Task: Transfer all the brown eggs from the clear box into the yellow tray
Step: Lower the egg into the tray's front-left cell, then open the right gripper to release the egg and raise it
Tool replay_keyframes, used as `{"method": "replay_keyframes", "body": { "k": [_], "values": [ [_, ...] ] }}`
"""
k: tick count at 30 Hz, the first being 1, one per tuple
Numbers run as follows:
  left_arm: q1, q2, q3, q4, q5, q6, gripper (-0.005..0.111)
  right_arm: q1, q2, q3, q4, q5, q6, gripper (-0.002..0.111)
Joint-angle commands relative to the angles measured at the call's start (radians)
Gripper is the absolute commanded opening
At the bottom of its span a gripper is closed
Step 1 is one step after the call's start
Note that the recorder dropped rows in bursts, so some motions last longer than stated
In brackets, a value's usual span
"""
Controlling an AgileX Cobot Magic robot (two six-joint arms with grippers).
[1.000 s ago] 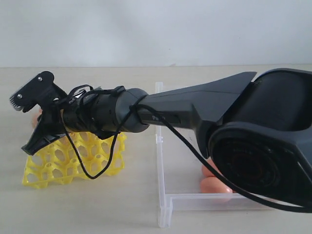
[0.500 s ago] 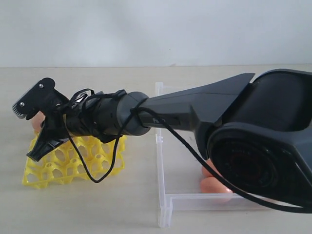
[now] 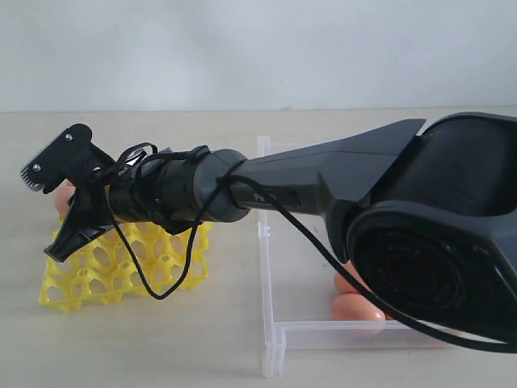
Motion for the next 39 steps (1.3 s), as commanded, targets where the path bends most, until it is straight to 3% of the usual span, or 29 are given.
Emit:
{"method": "replay_keyframes", "body": {
  "k": [1,39],
  "values": [
    [0.002,-0.003,0.004,-0.005,-0.014,0.0,0.004,-0.005,-0.001,0.001,-0.001,0.014,-0.003,0.0],
    [0.002,-0.003,0.004,-0.005,-0.014,0.0,0.004,-0.005,-0.028,0.0,-0.001,0.031,-0.03,0.0]
  ]
}}
